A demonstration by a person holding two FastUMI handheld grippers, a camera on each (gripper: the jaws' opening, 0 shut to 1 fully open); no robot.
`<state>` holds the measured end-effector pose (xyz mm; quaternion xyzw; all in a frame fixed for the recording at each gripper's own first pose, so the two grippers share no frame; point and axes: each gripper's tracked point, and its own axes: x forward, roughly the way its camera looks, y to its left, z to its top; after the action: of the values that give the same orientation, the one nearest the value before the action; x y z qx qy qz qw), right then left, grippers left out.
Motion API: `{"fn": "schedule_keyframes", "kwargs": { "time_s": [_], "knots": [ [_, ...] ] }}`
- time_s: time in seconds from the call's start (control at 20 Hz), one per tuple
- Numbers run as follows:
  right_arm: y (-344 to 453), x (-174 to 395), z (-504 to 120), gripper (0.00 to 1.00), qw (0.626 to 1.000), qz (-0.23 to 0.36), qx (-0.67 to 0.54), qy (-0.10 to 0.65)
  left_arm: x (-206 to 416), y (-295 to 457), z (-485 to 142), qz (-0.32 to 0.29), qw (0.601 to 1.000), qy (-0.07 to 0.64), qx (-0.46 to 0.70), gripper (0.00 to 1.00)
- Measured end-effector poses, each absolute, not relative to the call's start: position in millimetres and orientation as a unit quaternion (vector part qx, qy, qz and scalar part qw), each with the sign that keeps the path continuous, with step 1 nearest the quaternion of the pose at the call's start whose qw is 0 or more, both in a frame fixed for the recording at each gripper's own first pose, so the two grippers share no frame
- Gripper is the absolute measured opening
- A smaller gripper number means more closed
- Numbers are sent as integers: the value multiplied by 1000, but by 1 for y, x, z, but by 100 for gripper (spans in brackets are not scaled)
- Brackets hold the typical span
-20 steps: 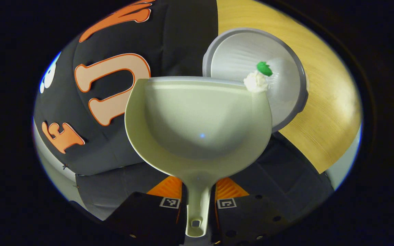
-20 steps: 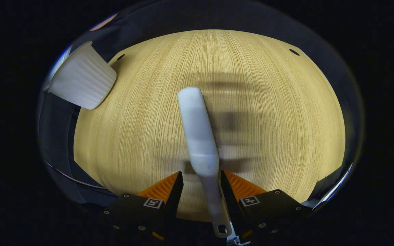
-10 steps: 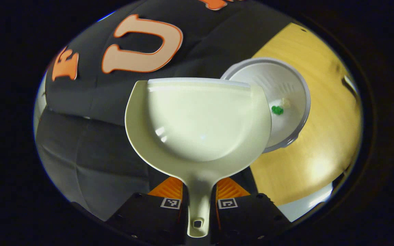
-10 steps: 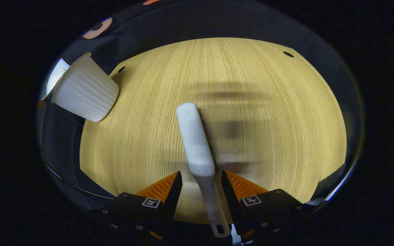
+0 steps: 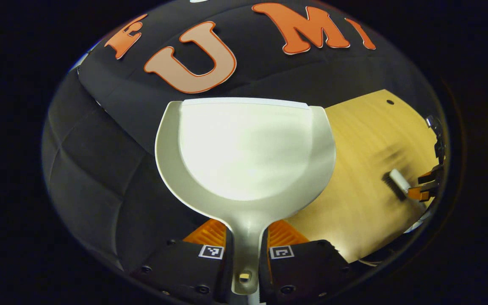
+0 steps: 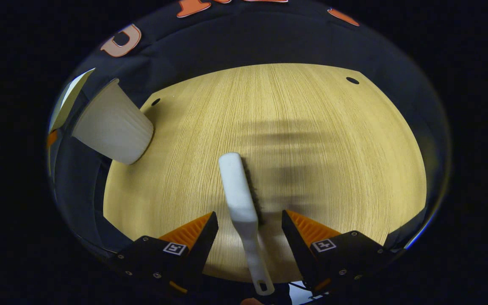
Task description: Pick up the small broom and dustpan from the desktop, sweep the trash into the dustpan with the broom, and then empty the trash into the garbage bin.
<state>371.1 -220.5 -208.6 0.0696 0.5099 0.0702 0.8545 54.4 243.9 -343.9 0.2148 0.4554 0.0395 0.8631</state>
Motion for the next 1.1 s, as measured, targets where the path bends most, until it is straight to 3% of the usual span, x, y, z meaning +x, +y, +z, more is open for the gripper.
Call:
{"fn": "schedule_keyframes", "kwargs": {
  "time_s": [0.3, 0.5, 0.9, 1.1],
  "knots": [
    [-243, 386, -158, 93, 897, 69, 78, 430, 56, 179, -361, -44, 887, 441, 129, 25],
    [-263, 405, -125, 92, 925, 52, 84, 366, 37, 153, -373, -71, 875, 470, 93, 25],
    [-272, 419, -80, 92, 961, 48, 76, 260, -23, 161, -427, -23, 824, 566, 14, 25],
    [-270, 417, -72, 92, 967, 51, 66, 241, -43, 183, -432, 5, 799, 601, -4, 25]
  ]
}}
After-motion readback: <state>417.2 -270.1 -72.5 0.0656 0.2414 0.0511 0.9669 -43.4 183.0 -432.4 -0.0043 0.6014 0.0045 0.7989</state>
